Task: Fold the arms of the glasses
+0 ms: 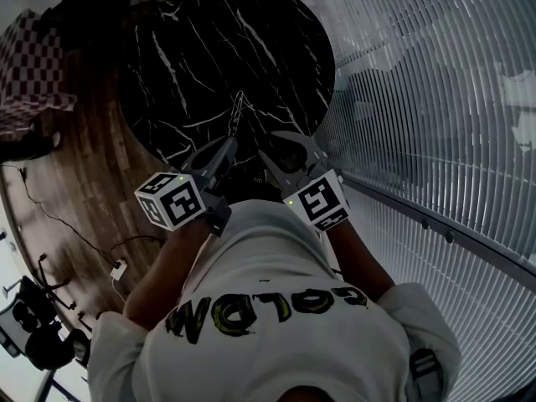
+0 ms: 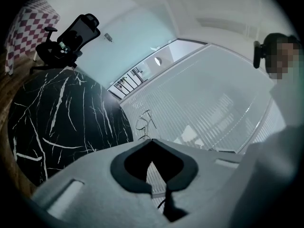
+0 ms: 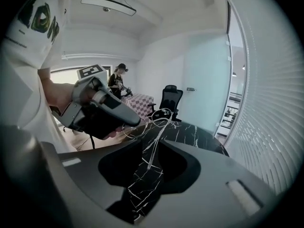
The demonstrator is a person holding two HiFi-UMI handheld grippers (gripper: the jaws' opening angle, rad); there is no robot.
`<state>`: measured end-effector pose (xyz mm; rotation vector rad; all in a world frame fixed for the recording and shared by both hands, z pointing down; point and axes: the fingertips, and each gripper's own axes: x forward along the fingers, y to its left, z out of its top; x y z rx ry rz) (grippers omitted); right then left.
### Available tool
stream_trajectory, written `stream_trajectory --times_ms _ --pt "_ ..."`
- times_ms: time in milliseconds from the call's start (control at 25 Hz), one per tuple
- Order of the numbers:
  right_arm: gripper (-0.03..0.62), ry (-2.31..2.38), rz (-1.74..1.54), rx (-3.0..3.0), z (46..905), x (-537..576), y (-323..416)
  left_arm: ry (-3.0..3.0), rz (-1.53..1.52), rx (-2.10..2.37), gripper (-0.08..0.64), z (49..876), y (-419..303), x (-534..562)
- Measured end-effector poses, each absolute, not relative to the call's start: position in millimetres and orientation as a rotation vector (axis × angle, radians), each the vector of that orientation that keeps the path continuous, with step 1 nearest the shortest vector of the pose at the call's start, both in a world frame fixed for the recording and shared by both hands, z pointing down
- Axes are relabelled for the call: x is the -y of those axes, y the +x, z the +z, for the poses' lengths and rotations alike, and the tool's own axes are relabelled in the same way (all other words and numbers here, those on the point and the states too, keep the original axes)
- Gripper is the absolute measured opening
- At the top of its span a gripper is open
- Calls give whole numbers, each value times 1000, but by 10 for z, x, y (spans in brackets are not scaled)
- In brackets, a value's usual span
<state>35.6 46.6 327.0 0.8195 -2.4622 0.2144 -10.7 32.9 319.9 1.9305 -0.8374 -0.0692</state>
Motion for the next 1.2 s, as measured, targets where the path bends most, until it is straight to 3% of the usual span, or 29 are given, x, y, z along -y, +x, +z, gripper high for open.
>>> stream_trajectory --times_ms 560,800,1200 --pt "213 549 66 2402 3377 -652 -30 1945 -2 743 0 3232 35 -400" --pt "222 498 -13 2347 3471 -715 -26 1964 42 721 0 3271 89 -456" --pt "219 623 140 2316 3689 -598 319 1983 176 795 0 3669 -17 -410"
